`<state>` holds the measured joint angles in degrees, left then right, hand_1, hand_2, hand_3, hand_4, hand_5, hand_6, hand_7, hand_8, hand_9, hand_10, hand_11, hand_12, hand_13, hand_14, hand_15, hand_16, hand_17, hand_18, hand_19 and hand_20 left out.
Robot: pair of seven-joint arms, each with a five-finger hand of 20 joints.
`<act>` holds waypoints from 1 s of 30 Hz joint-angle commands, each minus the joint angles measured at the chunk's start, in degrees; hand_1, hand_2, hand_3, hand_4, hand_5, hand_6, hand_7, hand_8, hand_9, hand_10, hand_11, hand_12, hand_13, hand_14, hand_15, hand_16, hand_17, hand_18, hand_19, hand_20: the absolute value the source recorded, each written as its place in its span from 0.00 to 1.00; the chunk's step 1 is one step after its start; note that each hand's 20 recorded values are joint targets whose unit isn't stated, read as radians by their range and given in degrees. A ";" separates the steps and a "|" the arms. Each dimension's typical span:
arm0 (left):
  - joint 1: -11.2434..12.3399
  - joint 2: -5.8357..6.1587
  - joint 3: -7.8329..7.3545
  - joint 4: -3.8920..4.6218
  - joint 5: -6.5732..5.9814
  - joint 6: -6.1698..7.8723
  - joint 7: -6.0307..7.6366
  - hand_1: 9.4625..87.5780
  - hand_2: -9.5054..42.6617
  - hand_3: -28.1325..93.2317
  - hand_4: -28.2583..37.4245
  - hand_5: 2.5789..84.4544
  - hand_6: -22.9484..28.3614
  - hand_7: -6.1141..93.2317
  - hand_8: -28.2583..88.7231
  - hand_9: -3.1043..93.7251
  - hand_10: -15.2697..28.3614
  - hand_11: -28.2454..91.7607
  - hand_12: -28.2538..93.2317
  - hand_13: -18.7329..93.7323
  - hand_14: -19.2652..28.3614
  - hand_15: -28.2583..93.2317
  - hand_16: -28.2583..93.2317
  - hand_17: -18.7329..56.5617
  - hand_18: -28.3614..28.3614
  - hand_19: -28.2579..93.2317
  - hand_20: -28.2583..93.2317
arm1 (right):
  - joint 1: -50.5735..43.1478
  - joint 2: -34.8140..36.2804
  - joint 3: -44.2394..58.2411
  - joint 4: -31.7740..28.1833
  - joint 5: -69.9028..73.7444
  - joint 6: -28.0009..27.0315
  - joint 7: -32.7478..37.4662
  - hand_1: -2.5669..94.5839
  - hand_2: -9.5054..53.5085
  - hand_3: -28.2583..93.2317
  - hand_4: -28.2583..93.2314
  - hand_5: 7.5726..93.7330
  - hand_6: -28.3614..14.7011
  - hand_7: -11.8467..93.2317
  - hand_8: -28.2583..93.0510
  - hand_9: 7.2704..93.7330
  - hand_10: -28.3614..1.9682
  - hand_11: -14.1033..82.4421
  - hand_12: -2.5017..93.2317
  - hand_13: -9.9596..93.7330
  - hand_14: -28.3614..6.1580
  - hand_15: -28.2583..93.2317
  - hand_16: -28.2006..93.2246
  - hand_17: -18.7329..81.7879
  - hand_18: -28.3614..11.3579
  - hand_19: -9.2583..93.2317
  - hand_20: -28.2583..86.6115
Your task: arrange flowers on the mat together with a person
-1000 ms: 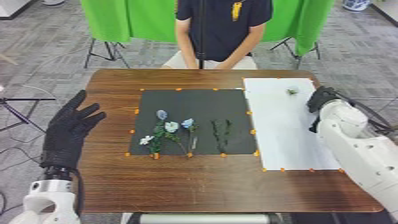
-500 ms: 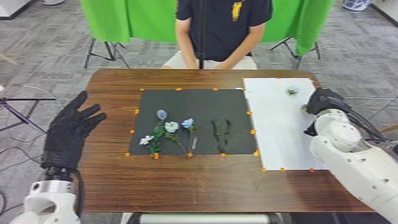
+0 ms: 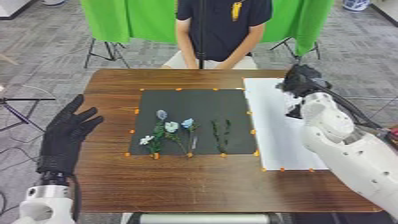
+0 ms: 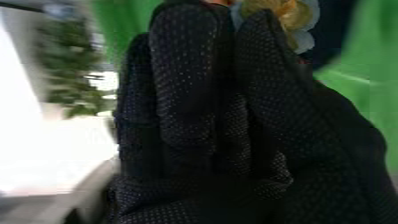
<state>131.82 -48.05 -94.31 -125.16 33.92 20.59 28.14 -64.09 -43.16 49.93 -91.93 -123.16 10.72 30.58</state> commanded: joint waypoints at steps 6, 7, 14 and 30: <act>0.56 -0.45 -0.56 -0.54 0.21 0.63 -0.42 0.19 0.26 0.89 0.04 0.41 0.52 0.18 0.16 0.43 0.76 0.42 0.32 0.43 0.97 0.63 0.17 0.14 0.92 0.62 0.36 | 6.74 -10.11 -9.53 -4.08 -2.94 -4.58 -6.74 0.64 0.00 0.77 0.00 0.88 0.77 0.27 0.24 0.99 0.72 0.29 0.39 0.92 0.72 0.57 0.47 0.65 0.35 0.84 0.43; 0.51 -0.60 -0.66 -0.56 0.30 0.54 -0.59 0.19 0.26 0.89 0.04 0.41 0.52 0.18 0.16 0.43 0.76 0.42 0.32 0.43 0.97 0.63 0.17 0.14 0.92 0.62 0.36 | 6.51 -10.21 -10.16 -3.93 -3.59 -4.34 -7.15 0.64 0.00 0.77 0.00 0.88 0.78 0.27 0.24 0.99 0.72 0.30 0.39 0.92 0.71 0.57 0.47 0.64 0.34 0.84 0.43; 0.71 -1.62 -0.89 -0.45 0.69 0.21 -1.38 0.19 0.26 0.89 0.04 0.41 0.52 0.18 0.16 0.43 0.76 0.42 0.32 0.43 0.98 0.63 0.17 0.14 0.92 0.62 0.36 | 3.73 -10.89 -11.44 -3.78 -7.38 -10.75 -8.05 0.63 0.00 0.77 0.00 0.88 0.78 0.27 0.24 0.99 0.70 0.31 0.39 0.91 0.71 0.58 0.46 0.62 0.34 0.85 0.42; -0.40 -1.38 -0.57 -0.12 0.96 -0.29 -1.91 0.20 0.25 0.89 0.05 0.41 0.52 0.18 0.16 0.43 0.76 0.42 0.32 0.43 0.97 0.63 0.17 0.14 0.92 0.62 0.36 | 3.05 -10.74 -13.79 -2.12 -13.28 -14.36 -8.94 0.61 0.00 0.78 0.00 0.84 0.80 0.26 0.22 0.90 0.69 0.26 0.39 0.82 0.69 0.57 0.47 0.54 0.29 0.82 0.41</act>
<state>131.57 -48.97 -94.99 -125.42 34.39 20.80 27.22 -60.64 -54.11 36.29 -93.94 -133.01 -2.60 22.66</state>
